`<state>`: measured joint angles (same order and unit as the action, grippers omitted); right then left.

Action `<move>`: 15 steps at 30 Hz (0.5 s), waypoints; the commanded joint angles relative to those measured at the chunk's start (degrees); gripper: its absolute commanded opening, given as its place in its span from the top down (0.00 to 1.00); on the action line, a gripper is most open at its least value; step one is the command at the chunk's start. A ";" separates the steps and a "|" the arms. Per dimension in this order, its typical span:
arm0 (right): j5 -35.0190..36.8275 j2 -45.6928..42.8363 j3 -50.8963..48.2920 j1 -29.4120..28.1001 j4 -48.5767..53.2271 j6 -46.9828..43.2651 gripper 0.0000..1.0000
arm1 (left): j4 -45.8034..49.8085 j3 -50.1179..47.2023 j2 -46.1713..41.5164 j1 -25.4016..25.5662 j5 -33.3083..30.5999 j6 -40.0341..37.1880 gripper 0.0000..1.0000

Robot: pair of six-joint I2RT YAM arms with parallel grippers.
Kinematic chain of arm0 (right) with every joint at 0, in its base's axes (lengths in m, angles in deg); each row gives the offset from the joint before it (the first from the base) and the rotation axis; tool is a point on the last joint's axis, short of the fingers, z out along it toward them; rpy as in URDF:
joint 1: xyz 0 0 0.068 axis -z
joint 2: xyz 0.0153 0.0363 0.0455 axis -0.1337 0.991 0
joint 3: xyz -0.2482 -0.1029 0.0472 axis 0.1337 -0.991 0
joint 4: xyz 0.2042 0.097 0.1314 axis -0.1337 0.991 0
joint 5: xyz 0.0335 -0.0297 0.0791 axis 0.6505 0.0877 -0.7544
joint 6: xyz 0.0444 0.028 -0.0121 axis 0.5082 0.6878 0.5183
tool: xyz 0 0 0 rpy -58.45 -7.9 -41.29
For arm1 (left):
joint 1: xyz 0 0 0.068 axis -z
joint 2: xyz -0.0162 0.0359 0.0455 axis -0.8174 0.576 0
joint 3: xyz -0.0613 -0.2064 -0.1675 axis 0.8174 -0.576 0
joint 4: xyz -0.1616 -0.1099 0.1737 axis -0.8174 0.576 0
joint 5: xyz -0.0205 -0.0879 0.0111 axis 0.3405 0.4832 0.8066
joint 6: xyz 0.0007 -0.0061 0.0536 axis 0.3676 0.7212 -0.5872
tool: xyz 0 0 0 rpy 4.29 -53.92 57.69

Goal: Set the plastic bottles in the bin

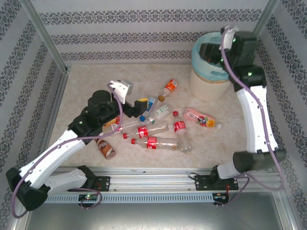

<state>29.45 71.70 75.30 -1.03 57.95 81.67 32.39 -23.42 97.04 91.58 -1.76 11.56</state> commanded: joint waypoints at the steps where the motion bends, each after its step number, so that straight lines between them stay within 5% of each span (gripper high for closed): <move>1: 1.83 -6.37 -11.22 -7.95 -9.85 -2.28 0.29 | 20.73 -0.40 -5.01 0.43 -12.58 9.64 0.11; 8: -1.13 -13.72 -29.94 -18.96 -17.67 -3.64 0.30 | 39.71 0.33 -7.40 0.43 -10.75 18.25 0.20; 11: -4.61 -16.38 -37.72 -19.59 -20.94 -3.13 0.35 | 34.63 -3.14 -5.54 1.30 0.56 16.99 0.24; 15: -12.30 -17.78 -42.25 -21.20 -15.63 -8.99 0.40 | 28.32 -8.20 -2.70 2.45 5.16 22.49 0.23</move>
<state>24.19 55.79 34.76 -20.72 42.04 77.48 62.69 -28.66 93.06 93.28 -2.74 28.68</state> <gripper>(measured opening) 0.604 0.769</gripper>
